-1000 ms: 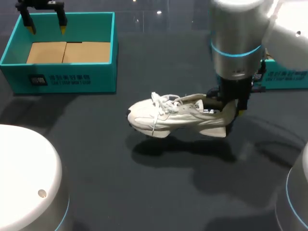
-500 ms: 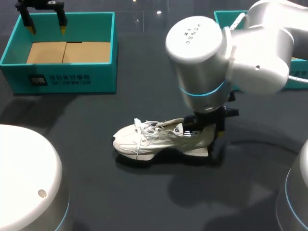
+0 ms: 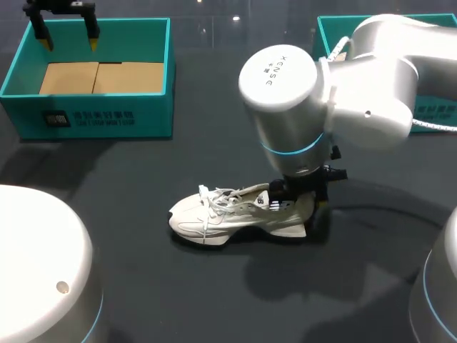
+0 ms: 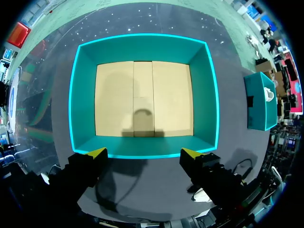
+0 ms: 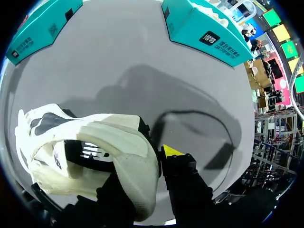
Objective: Take the shoe out of the shoebox, open the shoe tongue, remove and reinsert the insole, then place the shoe into the shoebox
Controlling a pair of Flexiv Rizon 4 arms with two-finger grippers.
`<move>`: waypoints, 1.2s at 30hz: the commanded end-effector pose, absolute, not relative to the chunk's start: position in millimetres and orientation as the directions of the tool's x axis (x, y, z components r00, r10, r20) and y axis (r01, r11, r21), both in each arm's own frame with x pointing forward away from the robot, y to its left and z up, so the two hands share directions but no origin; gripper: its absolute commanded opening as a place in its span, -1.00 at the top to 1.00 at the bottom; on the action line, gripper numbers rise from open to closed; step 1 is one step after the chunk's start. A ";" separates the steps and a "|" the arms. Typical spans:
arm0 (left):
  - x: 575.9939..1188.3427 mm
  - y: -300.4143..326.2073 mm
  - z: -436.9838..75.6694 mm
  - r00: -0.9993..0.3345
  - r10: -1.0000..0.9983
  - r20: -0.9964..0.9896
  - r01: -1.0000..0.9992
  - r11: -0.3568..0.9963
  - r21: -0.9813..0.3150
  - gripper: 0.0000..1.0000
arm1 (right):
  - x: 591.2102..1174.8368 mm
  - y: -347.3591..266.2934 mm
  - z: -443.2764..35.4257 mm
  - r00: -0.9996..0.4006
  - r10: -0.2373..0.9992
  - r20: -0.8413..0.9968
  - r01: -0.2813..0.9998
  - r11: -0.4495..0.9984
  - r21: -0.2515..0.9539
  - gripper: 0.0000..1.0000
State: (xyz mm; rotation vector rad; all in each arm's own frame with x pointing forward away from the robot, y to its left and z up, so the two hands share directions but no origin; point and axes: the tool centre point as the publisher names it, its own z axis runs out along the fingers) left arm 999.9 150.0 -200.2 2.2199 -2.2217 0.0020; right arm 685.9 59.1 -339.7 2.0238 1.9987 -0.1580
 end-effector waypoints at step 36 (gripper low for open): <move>1000.0 150.0 -200.0 -0.001 -1.000 0.001 -1.000 0.001 0.000 -1.00 | 693.9 43.7 -385.9 0.029 0.978 -0.209 0.999 -0.021 0.039 0.07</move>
